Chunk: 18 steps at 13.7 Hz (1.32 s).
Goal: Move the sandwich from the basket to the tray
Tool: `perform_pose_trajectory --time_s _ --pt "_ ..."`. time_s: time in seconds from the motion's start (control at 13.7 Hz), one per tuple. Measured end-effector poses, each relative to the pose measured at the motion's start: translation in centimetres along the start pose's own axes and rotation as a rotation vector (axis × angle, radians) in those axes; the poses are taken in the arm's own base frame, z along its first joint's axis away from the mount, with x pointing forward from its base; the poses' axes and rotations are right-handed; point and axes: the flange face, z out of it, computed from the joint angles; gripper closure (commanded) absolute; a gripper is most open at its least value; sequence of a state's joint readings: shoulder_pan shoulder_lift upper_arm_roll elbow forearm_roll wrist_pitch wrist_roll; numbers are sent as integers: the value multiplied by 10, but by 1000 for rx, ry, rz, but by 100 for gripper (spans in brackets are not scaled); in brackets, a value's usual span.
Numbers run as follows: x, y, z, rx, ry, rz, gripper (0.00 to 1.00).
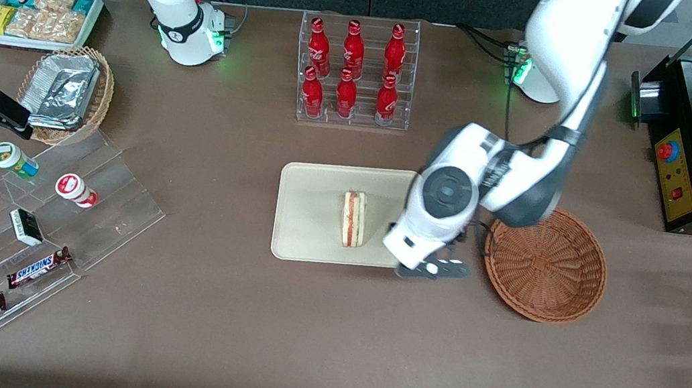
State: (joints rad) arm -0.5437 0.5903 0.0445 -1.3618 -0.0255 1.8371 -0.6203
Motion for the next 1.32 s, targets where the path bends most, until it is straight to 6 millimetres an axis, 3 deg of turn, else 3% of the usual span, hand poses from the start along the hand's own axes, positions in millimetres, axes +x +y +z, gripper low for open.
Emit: perform_pose_trajectory --time_s 0.29,0.8,1.17,1.32 --pt "25 -66 -20 -41 -11 -5 0" --pt "41 -176 -38 -108 -36 60 0" --pt "33 -214 -54 -119 -34 50 0" --pt "25 -244 -65 -123 -52 66 0"
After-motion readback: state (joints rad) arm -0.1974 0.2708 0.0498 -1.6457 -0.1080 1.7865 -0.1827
